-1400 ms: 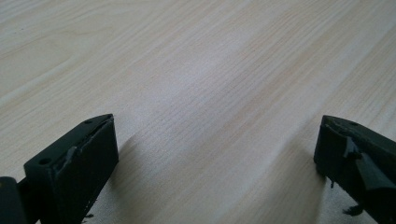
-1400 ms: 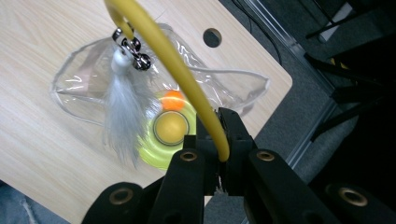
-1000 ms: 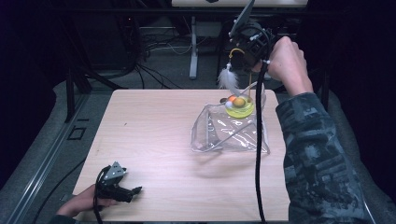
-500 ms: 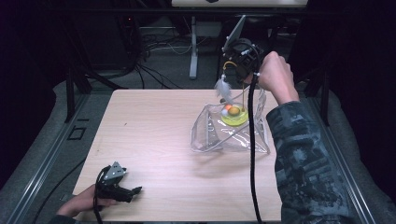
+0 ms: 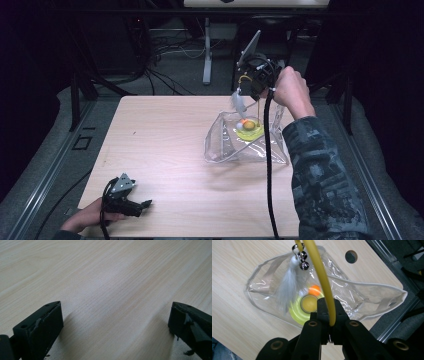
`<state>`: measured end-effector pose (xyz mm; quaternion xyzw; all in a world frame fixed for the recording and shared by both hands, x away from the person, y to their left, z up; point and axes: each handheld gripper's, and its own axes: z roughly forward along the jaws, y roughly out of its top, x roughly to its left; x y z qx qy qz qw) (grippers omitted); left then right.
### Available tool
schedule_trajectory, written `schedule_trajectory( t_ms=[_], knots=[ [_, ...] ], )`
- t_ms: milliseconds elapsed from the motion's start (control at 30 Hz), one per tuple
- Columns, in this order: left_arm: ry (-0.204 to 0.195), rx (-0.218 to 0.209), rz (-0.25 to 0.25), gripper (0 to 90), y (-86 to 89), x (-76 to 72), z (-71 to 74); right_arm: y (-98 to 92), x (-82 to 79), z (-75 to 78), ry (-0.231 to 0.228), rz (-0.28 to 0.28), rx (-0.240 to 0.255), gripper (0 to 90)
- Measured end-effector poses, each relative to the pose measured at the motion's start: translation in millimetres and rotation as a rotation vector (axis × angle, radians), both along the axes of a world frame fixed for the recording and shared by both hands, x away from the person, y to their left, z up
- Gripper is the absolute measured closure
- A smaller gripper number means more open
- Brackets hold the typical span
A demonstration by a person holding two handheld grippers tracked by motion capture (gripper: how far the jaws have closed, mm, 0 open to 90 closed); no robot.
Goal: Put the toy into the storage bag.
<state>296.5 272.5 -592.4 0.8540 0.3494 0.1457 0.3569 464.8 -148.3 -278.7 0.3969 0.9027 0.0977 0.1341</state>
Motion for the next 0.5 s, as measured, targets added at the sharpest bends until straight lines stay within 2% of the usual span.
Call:
schedule_trajectory(
  t_ms=[500],
  knots=[
    [0.004, 0.002, -0.002, 0.0, 0.2, 0.1, 0.4, -7.3, 1.4, -22.4, 0.036, -0.004, -0.006, 87.5]
  ],
)
